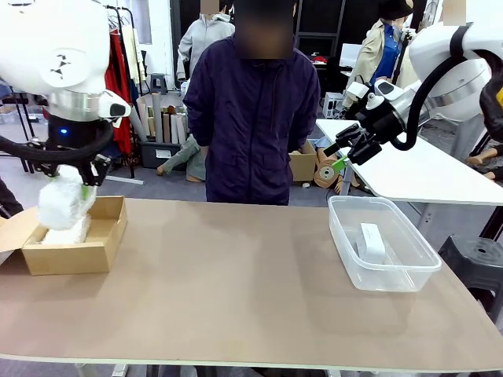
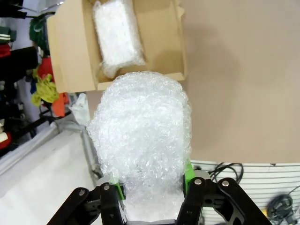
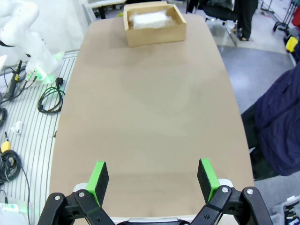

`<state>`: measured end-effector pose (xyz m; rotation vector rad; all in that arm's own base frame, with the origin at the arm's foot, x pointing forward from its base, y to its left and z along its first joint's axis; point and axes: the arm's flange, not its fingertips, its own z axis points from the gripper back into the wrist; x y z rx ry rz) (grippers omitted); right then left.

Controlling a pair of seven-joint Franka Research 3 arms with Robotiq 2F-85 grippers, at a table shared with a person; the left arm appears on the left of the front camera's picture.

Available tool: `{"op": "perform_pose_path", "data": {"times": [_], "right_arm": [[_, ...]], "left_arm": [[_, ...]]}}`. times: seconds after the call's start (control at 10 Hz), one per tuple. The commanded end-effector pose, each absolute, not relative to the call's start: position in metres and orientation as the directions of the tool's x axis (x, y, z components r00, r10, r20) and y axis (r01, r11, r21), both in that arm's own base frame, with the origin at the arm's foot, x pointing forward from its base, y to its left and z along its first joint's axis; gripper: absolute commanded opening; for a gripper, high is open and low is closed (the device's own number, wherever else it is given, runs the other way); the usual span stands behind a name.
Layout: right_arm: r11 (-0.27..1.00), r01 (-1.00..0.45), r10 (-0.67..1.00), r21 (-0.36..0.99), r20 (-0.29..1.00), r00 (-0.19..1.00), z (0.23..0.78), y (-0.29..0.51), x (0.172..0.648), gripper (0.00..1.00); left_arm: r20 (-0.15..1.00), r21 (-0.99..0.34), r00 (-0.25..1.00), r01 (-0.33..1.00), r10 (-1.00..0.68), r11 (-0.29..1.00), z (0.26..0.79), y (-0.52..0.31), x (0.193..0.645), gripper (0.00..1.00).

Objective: Separate and place wrapped and unwrapped clocks.
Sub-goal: If the picked Digital clock is wrapped, place it in the Package Box ; if not, place it in the Organizing box.

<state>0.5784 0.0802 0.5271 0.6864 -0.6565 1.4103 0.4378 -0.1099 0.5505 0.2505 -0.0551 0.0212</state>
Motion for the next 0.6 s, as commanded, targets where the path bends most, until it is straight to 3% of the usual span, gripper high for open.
{"op": "perform_pose_path", "data": {"times": [0.0, 0.5], "right_arm": [[0.038, -0.999, 0.651, 0.035, 0.758, 0.052, 0.529, 0.08, 0.577, 1.0], [0.038, -0.999, 0.651, 0.035, 0.758, 0.052, 0.529, 0.08, 0.577, 1.0]], "left_arm": [[0.059, 0.184, 0.996, -0.081, 0.071, 0.98, 0.551, -0.111, 0.476, 0.0], [0.123, 0.137, 0.991, -0.059, 0.042, 0.989, 0.506, -0.081, 0.551, 0.0]]}}
